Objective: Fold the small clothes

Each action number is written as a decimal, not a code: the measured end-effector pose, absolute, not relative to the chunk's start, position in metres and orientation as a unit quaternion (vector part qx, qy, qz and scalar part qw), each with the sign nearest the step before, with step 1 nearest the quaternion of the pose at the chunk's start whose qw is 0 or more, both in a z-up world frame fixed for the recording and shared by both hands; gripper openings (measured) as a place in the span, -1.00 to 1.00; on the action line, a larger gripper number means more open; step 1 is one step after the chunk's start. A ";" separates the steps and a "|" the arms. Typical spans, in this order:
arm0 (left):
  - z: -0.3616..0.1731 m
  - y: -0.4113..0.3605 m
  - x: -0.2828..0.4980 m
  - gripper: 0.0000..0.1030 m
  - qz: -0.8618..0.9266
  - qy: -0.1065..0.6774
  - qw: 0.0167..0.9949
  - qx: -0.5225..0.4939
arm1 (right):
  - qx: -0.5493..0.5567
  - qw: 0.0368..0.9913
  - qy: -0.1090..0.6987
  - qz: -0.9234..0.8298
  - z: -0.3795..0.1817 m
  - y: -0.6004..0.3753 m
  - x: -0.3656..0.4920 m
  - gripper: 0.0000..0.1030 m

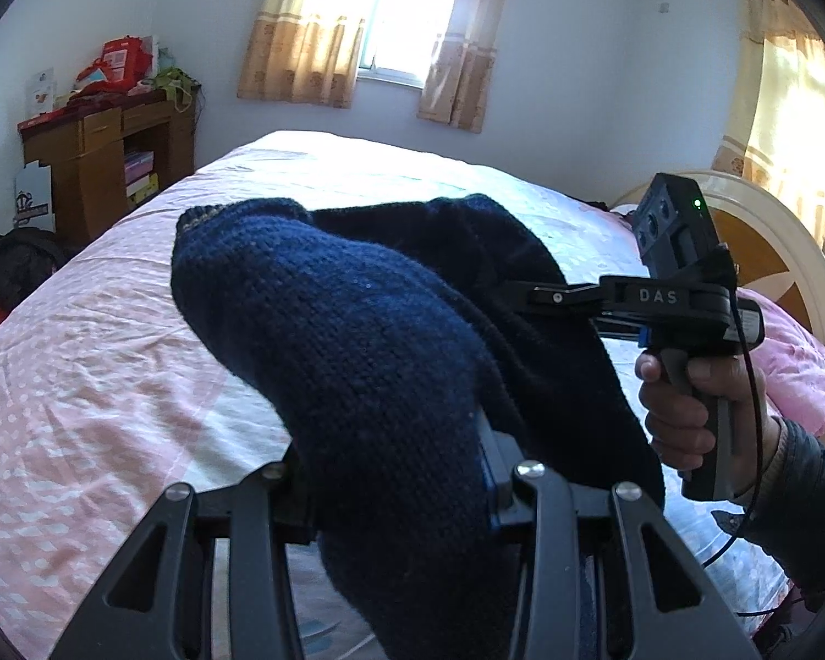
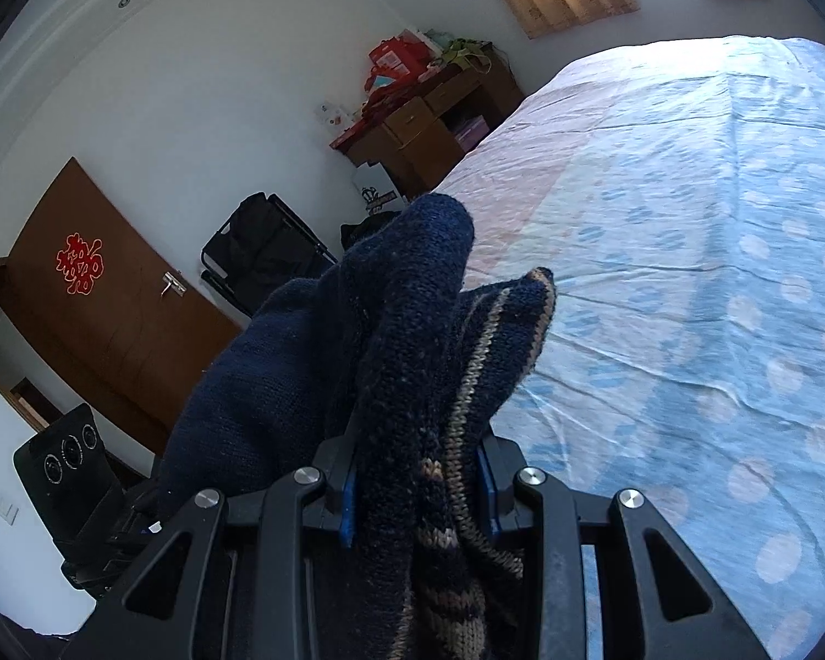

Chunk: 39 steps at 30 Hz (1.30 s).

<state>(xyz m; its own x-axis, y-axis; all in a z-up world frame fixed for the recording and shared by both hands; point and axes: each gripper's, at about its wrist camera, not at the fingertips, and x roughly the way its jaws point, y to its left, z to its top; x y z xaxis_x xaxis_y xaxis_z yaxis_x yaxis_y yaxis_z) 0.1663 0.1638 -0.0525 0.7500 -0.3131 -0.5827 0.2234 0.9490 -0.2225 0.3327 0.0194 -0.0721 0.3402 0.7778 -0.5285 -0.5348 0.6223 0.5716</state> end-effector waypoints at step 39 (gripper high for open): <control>-0.072 0.178 0.151 -0.18 -0.131 0.357 0.919 -0.102 | 0.107 0.799 0.439 0.397 -0.092 0.066 0.345 -0.35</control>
<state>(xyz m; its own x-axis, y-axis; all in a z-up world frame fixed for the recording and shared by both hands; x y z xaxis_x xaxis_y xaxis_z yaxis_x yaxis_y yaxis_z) 0.1513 0.1780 -0.0723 0.7109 -0.3128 -0.6299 0.1675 0.9452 -0.2803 0.3454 0.0659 -0.0916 0.2997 0.7284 -0.6161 -0.5415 0.6616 0.5187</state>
